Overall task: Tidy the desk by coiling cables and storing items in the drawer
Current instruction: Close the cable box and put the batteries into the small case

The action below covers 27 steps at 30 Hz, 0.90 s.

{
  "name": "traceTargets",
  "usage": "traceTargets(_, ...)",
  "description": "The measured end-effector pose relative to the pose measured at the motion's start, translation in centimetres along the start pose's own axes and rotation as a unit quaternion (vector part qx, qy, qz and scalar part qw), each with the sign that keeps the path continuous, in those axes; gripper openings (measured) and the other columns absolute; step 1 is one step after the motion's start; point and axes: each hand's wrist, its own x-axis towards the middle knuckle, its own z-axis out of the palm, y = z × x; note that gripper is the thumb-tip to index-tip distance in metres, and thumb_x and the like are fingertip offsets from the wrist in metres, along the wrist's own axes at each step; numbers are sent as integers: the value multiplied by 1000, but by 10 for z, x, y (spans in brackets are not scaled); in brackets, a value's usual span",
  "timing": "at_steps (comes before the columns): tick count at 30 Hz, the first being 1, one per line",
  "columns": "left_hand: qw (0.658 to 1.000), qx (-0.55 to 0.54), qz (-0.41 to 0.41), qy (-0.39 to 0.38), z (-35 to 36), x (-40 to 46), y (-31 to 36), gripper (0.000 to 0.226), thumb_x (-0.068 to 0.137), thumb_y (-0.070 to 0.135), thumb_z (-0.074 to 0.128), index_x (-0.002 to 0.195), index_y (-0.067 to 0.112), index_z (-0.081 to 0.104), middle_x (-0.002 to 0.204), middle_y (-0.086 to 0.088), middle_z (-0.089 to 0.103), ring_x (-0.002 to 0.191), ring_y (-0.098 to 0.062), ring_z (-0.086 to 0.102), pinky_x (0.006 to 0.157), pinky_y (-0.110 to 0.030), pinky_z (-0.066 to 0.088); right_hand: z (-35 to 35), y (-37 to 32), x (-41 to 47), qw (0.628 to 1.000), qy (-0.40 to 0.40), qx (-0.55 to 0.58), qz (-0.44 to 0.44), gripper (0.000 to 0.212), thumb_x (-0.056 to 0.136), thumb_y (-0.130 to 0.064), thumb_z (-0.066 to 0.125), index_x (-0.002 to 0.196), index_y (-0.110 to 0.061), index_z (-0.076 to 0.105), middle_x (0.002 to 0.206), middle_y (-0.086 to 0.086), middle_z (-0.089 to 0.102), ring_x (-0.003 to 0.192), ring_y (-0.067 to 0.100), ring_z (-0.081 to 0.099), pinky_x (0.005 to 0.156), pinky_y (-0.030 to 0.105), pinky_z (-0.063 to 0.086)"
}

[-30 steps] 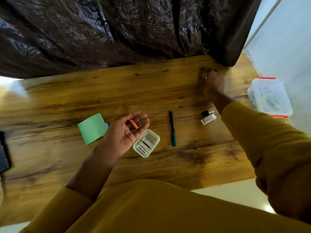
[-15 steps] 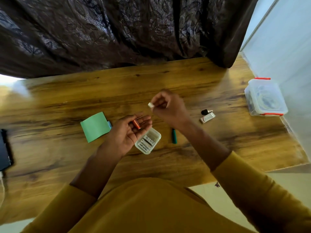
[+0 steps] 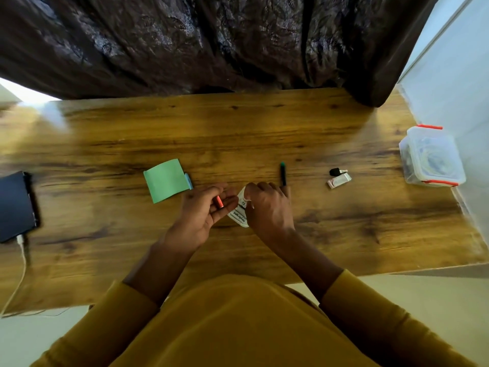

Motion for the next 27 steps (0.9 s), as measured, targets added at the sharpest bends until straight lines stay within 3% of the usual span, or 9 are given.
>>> traceTargets(5,1000,3,-3,-9,-3,0,0,21,106,6,53,118,-2,68,111,-23,77,107,-31,76,87,-41,62,2,-1,-1,1000,17,-22,-14,14,81,-19,60,93,-17,69,91,4,75,92,29,68,84,44,43)
traceTargets(8,1000,6,-2,-11,-5,1,1,21,106,8,54,120,0,68,109,-21,78,106,-30,76,87,-42,62,1,1,-3,1000,20,-3,-3,13,80,-20,70,93,-19,70,93,1,76,95,28,68,86,43,43)
traceTargets(11,1000,14,1,-17,-5,3,2,22,107,8,52,121,2,68,109,-20,78,106,-32,76,87,-44,62,-6,-2,-7,990,52,133,-3,16,84,-13,68,97,-20,72,97,-6,76,90,17,70,80,40,55)
traceTargets(14,999,34,14,-26,0,4,4,21,106,9,56,121,5,70,107,-13,80,106,-29,76,89,-44,62,-19,-11,-8,953,67,294,-24,17,91,-8,71,104,-17,76,100,-14,75,86,0,70,75,16,56)
traceTargets(15,998,43,23,-30,3,4,5,21,105,11,57,121,7,71,107,-10,80,107,-26,76,92,-43,60,-23,-14,-7,948,57,313,-27,17,92,-11,73,107,-17,76,101,-13,76,87,-1,70,75,13,55)
traceTargets(21,995,54,40,-76,15,4,7,18,105,17,58,112,15,75,117,-8,78,115,-23,73,108,-49,51,-24,-14,1,943,60,327,4,22,89,-19,81,109,-15,74,97,-10,77,85,0,72,75,17,58)
traceTargets(24,989,103,66,-84,19,1,6,19,107,18,57,109,18,76,113,-7,78,111,-21,74,99,-41,58,-28,-9,5,948,71,310,21,17,89,-17,80,106,-15,77,96,-8,78,84,3,72,74,17,57)
traceTargets(27,963,213,147,-75,16,6,4,19,107,20,57,112,25,74,115,1,77,113,-17,72,92,-36,61,-28,1,6,967,73,241,30,15,87,-22,78,102,-19,78,96,-6,77,83,9,70,71,33,59)
